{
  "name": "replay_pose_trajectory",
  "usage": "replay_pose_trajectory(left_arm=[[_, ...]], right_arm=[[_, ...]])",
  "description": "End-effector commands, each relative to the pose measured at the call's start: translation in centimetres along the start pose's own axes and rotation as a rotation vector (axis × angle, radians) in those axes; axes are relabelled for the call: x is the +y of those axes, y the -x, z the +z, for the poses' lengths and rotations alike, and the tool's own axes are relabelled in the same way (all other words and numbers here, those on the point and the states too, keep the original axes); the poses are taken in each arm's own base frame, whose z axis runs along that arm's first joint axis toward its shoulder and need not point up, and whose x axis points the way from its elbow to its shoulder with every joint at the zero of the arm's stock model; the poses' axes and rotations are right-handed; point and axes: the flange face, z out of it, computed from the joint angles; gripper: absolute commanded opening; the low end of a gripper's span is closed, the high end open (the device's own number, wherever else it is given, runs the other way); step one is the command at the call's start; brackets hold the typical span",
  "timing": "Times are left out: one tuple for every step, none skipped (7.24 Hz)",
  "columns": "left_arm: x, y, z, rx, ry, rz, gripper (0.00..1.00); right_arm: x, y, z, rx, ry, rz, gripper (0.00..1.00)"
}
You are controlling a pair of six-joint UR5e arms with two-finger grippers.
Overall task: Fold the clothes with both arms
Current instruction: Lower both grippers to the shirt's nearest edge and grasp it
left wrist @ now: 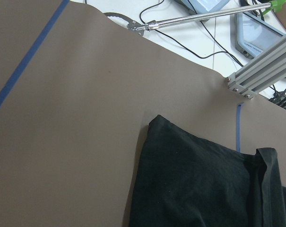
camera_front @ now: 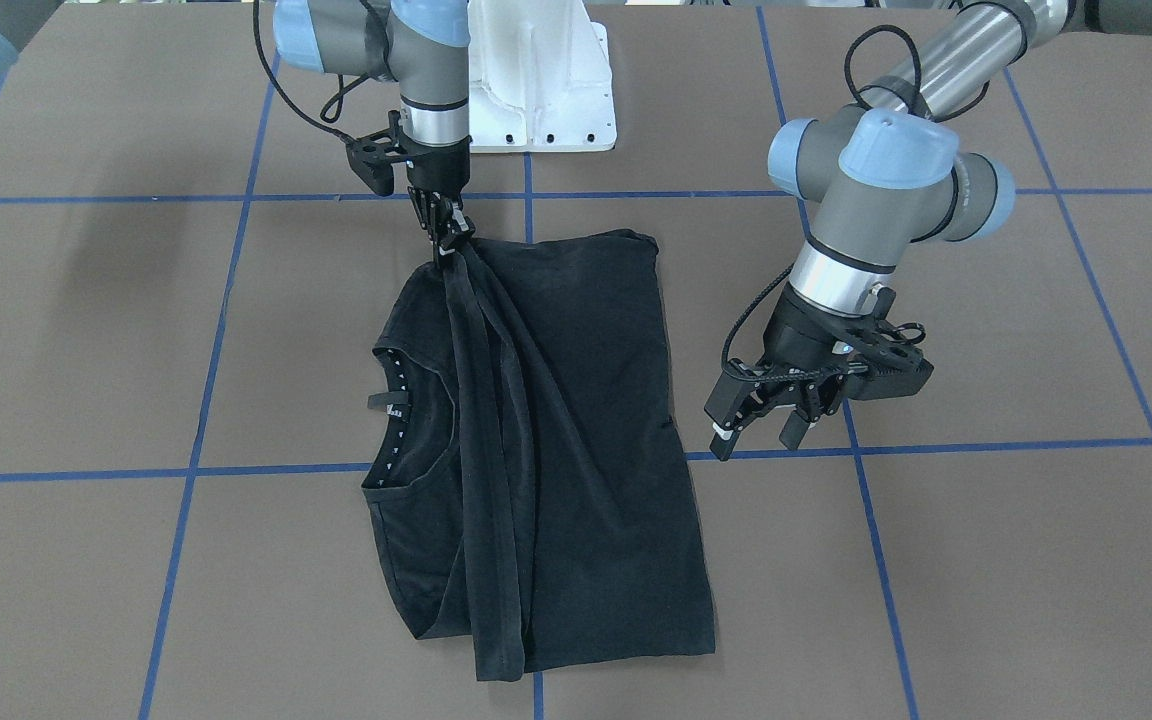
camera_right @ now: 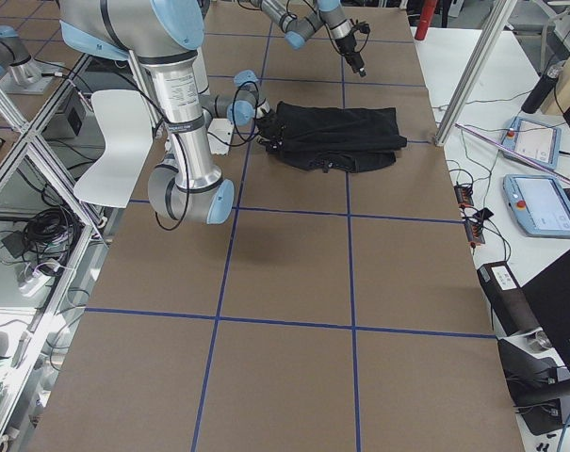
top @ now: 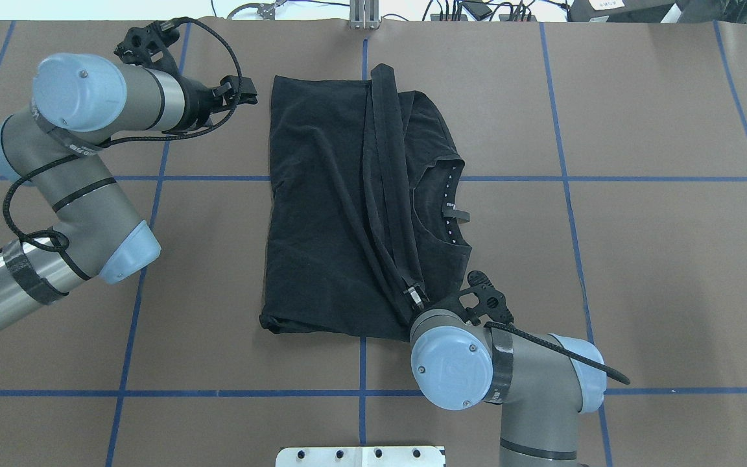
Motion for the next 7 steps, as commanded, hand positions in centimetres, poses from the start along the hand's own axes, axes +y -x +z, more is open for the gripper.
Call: replay_pose_trajectory(left_arm=[[6.9,1.8,-2.7,0.035,0.007,-0.056,0.96],[12.7,1.8,-3.5,0.054,0.015,-0.1,0.96],[18.0,3.1,-5.3,0.055,0.075,-0.168,0.96],[24.8,3.6,-5.8,0.053,0.099,-0.213,0.92],[29.6,4.2,-5.9,0.036,0.14,-0.225,0.82],[32.2,4.4,-5.7,0.027,0.153,-0.223,0.78],[33.0,4.4,-5.7,0.024,0.164,-0.217,0.71]], right_arm=[[-2.0,-1.2,-2.3,0.004,0.034,-0.005,0.0],[-2.5,-1.4,-3.0,-0.001,0.043,-0.004,0.0],[-2.7,-1.6,-3.0,0.001,0.043,-0.005,0.0],[-2.6,-1.8,-3.0,0.003,0.044,-0.007,0.0],[-2.6,-1.9,-3.0,0.004,0.044,-0.008,0.0],[-2.5,-1.9,-3.0,0.003,0.046,-0.009,0.0],[-2.5,-1.9,-3.0,0.004,0.047,-0.009,0.0]])
